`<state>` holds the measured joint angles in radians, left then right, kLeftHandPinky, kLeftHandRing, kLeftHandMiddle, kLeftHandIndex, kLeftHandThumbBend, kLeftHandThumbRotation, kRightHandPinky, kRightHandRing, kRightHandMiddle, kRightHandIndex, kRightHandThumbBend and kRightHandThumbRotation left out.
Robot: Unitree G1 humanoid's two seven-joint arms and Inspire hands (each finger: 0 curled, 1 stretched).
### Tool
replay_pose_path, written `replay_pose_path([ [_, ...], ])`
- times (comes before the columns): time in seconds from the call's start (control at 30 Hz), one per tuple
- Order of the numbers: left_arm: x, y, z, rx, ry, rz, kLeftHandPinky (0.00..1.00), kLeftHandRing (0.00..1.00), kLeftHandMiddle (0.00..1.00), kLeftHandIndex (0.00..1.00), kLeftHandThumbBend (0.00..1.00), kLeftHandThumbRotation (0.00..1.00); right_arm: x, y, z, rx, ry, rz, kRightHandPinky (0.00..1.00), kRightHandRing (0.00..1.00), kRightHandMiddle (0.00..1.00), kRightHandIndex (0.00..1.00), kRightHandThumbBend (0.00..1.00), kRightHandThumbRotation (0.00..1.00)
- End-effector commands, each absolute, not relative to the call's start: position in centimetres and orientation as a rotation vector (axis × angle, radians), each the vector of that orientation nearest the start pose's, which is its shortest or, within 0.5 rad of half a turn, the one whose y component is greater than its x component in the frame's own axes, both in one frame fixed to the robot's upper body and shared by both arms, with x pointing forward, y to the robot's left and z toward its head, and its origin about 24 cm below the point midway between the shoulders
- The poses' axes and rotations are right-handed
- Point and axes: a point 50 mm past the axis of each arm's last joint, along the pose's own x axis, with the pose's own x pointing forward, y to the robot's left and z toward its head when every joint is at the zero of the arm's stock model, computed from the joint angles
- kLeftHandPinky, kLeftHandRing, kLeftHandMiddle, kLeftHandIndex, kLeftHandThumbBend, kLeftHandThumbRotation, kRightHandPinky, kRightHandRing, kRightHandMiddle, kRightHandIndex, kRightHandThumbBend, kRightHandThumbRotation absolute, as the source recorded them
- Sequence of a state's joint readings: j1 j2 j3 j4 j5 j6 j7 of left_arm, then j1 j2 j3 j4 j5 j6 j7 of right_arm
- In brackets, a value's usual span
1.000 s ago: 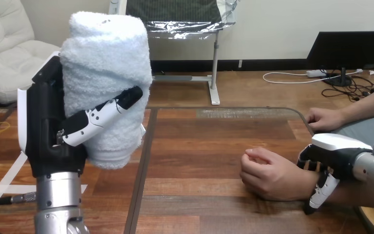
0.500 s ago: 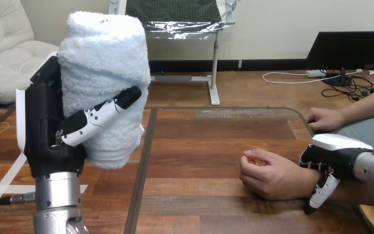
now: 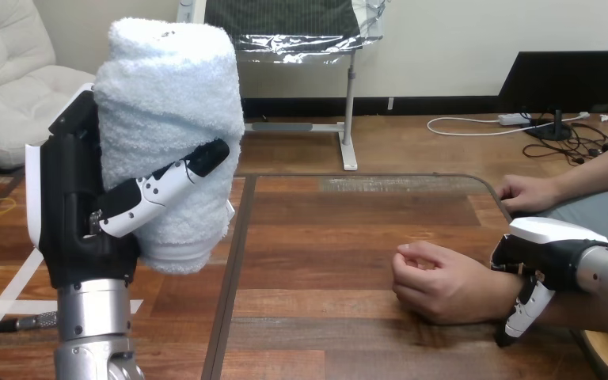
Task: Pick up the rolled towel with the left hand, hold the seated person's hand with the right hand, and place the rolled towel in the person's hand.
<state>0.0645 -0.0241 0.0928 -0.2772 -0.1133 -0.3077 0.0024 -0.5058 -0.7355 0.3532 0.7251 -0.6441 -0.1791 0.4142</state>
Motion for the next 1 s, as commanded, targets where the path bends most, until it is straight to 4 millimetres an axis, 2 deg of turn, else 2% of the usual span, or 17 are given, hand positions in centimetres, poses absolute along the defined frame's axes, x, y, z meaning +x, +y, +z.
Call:
replay_pose_path([
  [0.0, 23.4, 16.9, 14.0, -0.114, -0.634, 0.095, 0.19, 0.25, 0.33, 0.39, 0.51, 0.00, 30.9, -28.7, 3.3, -1.403, 0.561, 0.561, 0.37, 0.49, 0.55, 0.44, 0.91, 0.00],
  [0.27, 23.6, 16.8, 13.9, -0.108, -0.640, 0.088, 0.18, 0.25, 0.33, 0.38, 0.52, 0.00, 31.1, -28.9, 4.1, -1.379, 0.539, 0.542, 0.29, 0.41, 0.49, 0.44, 0.91, 0.01],
  [0.37, 23.6, 16.7, 13.9, -0.103, -0.643, 0.085, 0.18, 0.25, 0.33, 0.38, 0.52, 0.00, 31.2, -29.0, 4.5, -1.363, 0.532, 0.533, 0.29, 0.41, 0.50, 0.44, 0.91, 0.02],
  [0.57, 23.8, 16.7, 13.7, -0.100, -0.652, 0.073, 0.18, 0.24, 0.32, 0.39, 0.50, 0.00, 31.3, -29.2, 5.4, -1.331, 0.501, 0.513, 0.35, 0.47, 0.55, 0.45, 0.89, 0.02],
  [0.97, 24.1, 16.4, 13.7, -0.103, -0.654, 0.070, 0.18, 0.24, 0.32, 0.39, 0.50, 0.00, 31.6, -29.5, 7.2, -1.320, 0.439, 0.468, 0.30, 0.40, 0.49, 0.45, 0.87, 0.03],
])
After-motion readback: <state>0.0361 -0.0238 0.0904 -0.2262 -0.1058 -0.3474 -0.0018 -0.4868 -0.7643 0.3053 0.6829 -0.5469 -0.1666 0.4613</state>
